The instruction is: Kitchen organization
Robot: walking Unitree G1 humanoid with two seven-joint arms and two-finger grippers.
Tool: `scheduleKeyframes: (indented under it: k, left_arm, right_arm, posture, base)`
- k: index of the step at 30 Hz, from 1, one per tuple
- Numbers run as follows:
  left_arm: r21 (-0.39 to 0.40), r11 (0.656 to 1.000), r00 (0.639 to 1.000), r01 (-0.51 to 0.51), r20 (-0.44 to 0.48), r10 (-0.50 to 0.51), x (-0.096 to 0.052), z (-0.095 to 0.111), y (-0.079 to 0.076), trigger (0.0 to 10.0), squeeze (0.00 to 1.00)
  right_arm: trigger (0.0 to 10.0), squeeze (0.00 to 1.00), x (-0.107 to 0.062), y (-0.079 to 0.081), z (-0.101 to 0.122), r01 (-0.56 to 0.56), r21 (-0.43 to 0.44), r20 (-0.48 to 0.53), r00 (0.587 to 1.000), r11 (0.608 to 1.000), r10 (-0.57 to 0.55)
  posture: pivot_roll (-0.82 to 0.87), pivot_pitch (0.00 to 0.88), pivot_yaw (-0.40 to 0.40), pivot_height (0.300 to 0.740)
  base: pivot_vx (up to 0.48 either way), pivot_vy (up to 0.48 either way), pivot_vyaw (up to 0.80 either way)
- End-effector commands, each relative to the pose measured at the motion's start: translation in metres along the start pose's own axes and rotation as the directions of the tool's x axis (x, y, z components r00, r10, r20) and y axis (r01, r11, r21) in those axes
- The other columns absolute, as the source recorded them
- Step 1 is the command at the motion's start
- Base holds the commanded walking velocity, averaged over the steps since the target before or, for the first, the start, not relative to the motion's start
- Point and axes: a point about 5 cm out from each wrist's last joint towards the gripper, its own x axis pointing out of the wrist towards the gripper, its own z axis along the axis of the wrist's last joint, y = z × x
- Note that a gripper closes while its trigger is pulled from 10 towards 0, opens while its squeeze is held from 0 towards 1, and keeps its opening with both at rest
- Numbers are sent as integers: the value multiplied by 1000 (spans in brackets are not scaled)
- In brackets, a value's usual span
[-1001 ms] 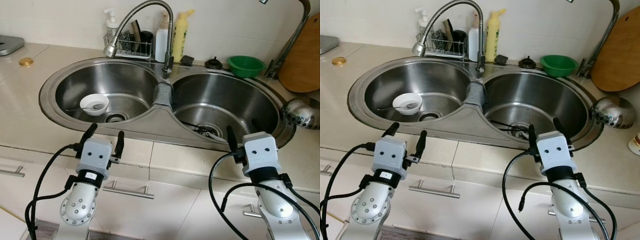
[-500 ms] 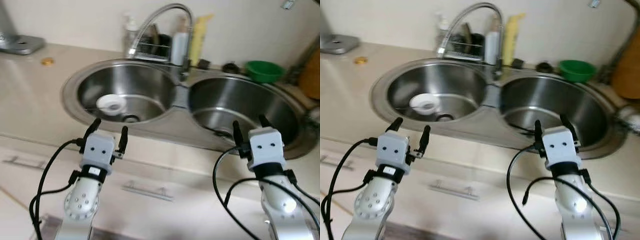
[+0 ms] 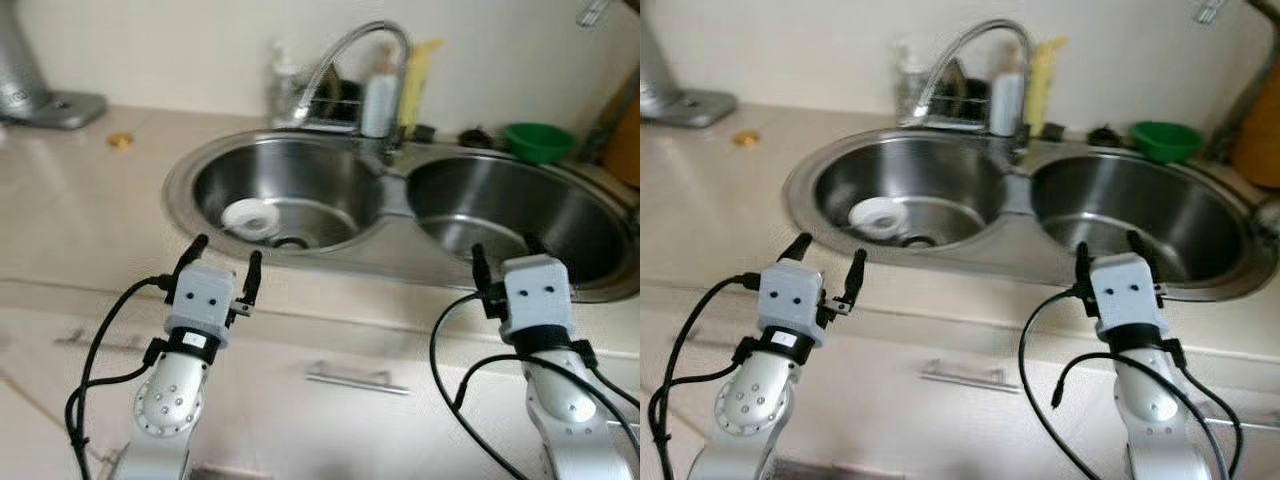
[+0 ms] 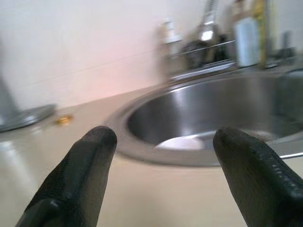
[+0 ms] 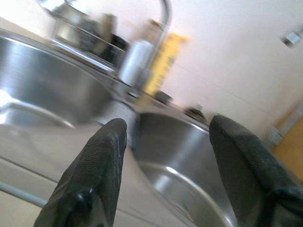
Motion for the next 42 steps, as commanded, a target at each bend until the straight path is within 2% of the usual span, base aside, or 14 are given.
scheduleKeyframes:
  k: [1,10,29,39,42]
  left_arm:
    - [-20,1000,1000,23,12,-23,2,3,-7,10000,0]
    - [-16,1000,1000,25,17,-25,3,4,-6,10000,0]
    - [-17,1000,999,17,28,-17,2,5,-7,10000,0]
    - [-10,999,993,-40,109,41,3,17,2,10000,0]
    - [28,999,988,-42,150,37,3,22,1,10000,0]
  right_arm:
    - [10000,0,0,-8,1,26,-13,2,1000,1000,-26]
    - [10000,0,1,-8,2,32,-7,3,999,999,-32]
    - [10000,0,1,-7,2,37,8,-2,999,999,-37]
    - [10000,0,1,-8,3,52,15,7,999,999,-52]
    - [10000,0,1,-8,3,55,16,12,998,998,-56]
  posture:
    - [58,0,-72,740]
    - [58,0,-69,740]
    - [62,0,-73,740]
    - [62,0,-70,740]
    - [64,0,-71,740]
  base:
    - [0,0,0]
    - [0,0,-52]
    - [0,0,-800]
    - [0,0,-800]
    - [0,0,-800]
